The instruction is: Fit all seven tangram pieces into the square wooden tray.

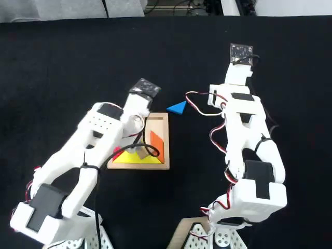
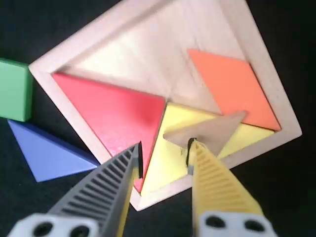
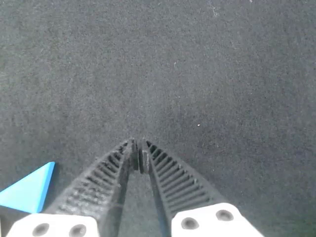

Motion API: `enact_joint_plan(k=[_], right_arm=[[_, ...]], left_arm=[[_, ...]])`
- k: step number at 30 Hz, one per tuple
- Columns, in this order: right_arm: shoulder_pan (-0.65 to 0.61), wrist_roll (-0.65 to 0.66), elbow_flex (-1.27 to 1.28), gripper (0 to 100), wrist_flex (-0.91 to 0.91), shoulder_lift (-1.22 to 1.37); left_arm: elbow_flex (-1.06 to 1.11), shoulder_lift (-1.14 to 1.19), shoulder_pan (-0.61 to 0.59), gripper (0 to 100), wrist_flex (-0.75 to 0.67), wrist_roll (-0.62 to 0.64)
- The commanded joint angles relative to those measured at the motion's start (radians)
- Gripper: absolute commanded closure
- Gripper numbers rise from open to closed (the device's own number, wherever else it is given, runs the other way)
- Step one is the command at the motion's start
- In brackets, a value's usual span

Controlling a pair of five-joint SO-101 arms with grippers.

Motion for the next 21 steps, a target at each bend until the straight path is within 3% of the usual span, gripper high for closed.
enact_joint_plan(k=[1, 7, 11, 21], right_arm=[[-0.017, 0.009, -0.041, 98.0, -0.012, -0.007], [-0.017, 0.009, -0.041, 98.0, -0.012, -0.007], [-0.017, 0.009, -0.039, 98.0, -0.012, -0.007], [-0.017, 0.009, -0.039, 98.0, -0.012, -0.007]], left_arm=[[-0.005, -0.035, 0.01, 84, 0.021, 0.089], [-0.007, -0.009, 0.025, 84, 0.017, 0.259], [-0.012, 0.017, -0.048, 84, 0.011, 0.347], [-0.021, 0.11, -0.068, 84, -0.008, 0.324]])
